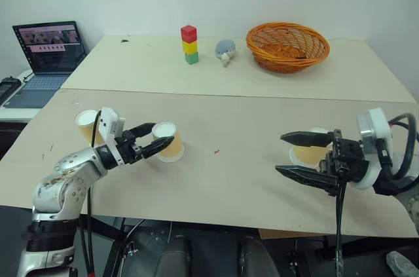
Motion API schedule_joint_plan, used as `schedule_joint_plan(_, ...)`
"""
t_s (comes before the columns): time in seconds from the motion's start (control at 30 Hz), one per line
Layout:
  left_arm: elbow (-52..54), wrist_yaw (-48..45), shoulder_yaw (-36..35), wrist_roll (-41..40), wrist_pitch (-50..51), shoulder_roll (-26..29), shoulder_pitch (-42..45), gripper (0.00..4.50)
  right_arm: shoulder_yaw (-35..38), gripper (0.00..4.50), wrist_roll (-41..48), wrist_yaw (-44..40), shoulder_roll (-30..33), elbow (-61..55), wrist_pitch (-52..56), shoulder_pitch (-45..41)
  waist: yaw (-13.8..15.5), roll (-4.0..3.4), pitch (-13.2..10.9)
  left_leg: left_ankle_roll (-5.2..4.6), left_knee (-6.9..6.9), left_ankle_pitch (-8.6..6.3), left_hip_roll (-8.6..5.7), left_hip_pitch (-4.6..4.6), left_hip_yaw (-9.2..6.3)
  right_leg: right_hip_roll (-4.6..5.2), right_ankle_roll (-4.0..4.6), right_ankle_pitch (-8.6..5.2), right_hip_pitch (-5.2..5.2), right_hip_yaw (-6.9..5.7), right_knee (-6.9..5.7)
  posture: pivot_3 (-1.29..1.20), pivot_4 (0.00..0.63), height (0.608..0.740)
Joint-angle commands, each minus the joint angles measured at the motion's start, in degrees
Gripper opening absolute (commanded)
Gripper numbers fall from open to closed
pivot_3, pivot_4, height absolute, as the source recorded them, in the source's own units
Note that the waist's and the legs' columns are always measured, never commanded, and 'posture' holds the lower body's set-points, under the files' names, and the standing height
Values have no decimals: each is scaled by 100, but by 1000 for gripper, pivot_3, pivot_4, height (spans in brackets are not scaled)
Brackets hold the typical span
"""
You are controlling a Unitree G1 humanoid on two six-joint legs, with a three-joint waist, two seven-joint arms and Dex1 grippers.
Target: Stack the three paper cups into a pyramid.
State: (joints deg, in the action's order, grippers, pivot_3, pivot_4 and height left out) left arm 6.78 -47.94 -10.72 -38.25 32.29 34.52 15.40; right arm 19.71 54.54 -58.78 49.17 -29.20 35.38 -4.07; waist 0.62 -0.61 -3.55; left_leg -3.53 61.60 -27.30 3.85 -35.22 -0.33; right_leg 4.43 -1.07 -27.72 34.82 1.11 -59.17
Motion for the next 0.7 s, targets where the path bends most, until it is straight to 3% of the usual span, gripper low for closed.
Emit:
schedule_joint_plan(0.03, 41, -39, 111, 164, -160, -3, 151, 2866, 240, 4500, 109, 21, -12, -158, -128, -35, -2, 0, 0, 0, 0, 0, 0, 0, 0, 1, 0, 0, 0, 1, 0, 0, 150, 629)
schedule_joint_plan(0.3, 69, -140, 267, 84, -89, -153, 833, 2866, 243, 4500, 198, 94, 7, -170, -76, -165, 5, 1, -1, 1, 2, 0, -3, 2, -8, 1, 0, 0, -14, -11, 5, 0, 150, 629)
schedule_joint_plan(0.7, -660, -1152, 1544, 129, 406, -865, 2376, 2866, 407, 4500, 335, 356, -27, -432, -14, -52, -9, 5, -7, 0, 2, 1, -14, 14, -10, -4, 0, -1, -40, -24, 7, 0, 150, 629)
